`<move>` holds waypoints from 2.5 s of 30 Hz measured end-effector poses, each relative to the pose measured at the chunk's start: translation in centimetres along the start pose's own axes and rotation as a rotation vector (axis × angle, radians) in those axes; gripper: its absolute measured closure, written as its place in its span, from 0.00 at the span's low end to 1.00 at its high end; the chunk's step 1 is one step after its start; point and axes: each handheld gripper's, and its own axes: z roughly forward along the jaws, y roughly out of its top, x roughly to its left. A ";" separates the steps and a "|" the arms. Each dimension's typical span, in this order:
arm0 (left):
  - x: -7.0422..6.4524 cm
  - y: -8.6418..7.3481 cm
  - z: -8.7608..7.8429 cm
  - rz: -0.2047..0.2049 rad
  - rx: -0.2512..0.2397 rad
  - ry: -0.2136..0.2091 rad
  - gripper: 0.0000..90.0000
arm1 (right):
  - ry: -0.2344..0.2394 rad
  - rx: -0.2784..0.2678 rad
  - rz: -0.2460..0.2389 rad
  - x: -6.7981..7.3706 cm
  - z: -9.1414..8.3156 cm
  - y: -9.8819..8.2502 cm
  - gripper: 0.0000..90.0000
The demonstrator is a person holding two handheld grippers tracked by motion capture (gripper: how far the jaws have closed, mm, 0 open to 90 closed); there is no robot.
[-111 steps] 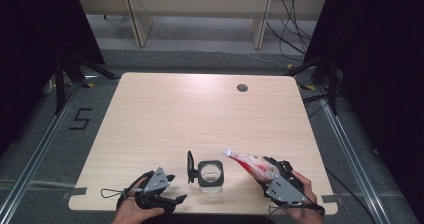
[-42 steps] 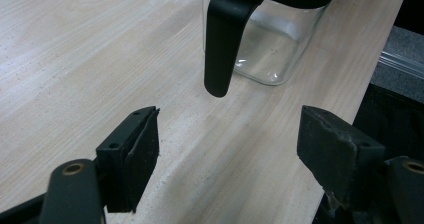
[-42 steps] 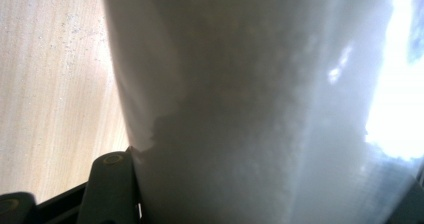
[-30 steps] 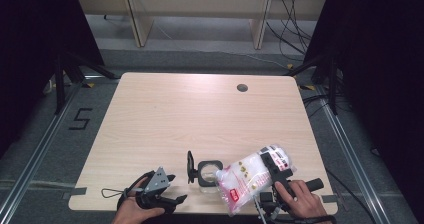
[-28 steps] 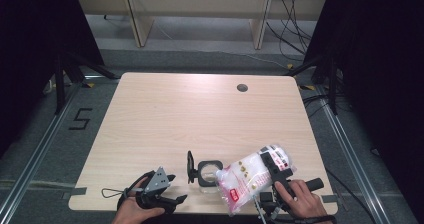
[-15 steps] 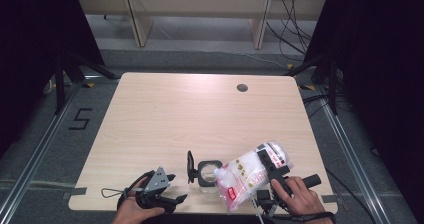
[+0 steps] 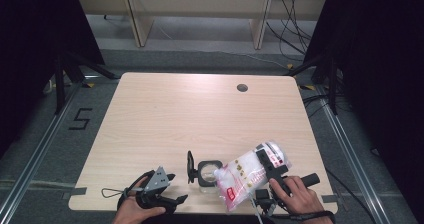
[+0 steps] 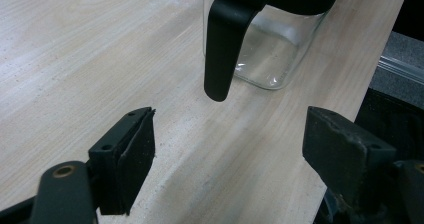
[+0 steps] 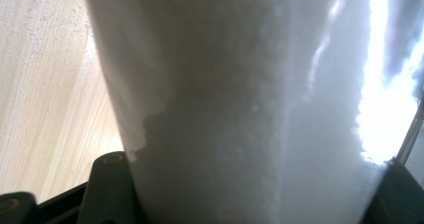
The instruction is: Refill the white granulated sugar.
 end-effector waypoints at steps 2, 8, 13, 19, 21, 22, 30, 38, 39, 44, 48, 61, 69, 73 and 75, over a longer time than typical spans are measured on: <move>-0.2 -0.1 0.2 -0.041 -0.019 0.006 0.22 | 0.004 0.007 0.020 0.1 0.0 0.0 0.45; 0.0 0.0 0.1 -0.012 -0.003 0.008 0.18 | -0.009 -0.001 -0.008 -0.3 -0.1 -0.2 0.45; -0.2 -0.1 0.2 -0.049 -0.010 0.014 0.18 | -0.010 0.020 0.032 -0.2 -0.3 -0.3 0.45; 0.0 0.0 0.1 -0.005 0.001 0.012 0.18 | -0.027 0.003 -0.033 -0.6 -0.3 -0.1 0.45; -0.1 -0.1 0.2 -0.008 0.001 0.012 0.18 | -0.026 0.003 -0.042 -0.6 -0.2 -0.2 0.45; -0.1 -0.1 0.2 -0.007 0.001 0.011 0.18 | -0.015 0.021 0.016 -0.2 -0.3 -0.3 0.45; 0.0 0.0 0.2 -0.004 0.002 0.013 0.18 | -0.038 0.002 -0.005 -1.0 -0.7 -0.4 0.45; 0.0 -0.1 0.1 -0.025 0.010 0.022 0.18 | -0.021 -0.002 0.001 -0.4 -0.5 -0.2 0.45; 0.0 -0.1 0.1 -0.024 0.011 0.023 0.18 | -0.019 0.001 0.000 -0.5 -0.6 -0.3 0.45; -0.2 -0.1 0.2 -0.032 0.002 0.014 0.18 | -0.028 0.014 0.045 -0.4 -0.8 -0.3 0.45; 0.0 0.0 0.2 -0.005 0.002 0.015 0.18 | -0.035 0.001 -0.013 -0.8 -0.8 -0.3 0.45; -0.1 -0.1 0.2 -0.026 0.003 0.014 0.18 | -0.036 -0.004 -0.008 -0.8 -0.8 -0.4 0.45; -0.2 -0.1 0.2 -0.030 0.002 0.014 0.18 | -0.034 -0.007 -0.010 -0.7 -0.8 -0.5 0.45; -0.2 -0.1 0.2 -0.030 0.002 0.013 0.18 | -0.034 -0.009 -0.008 -0.7 -0.8 -0.5 0.45; -0.2 -0.1 0.2 -0.030 0.003 0.013 0.18 | -0.035 -0.010 -0.009 -0.7 -0.8 -0.5 0.45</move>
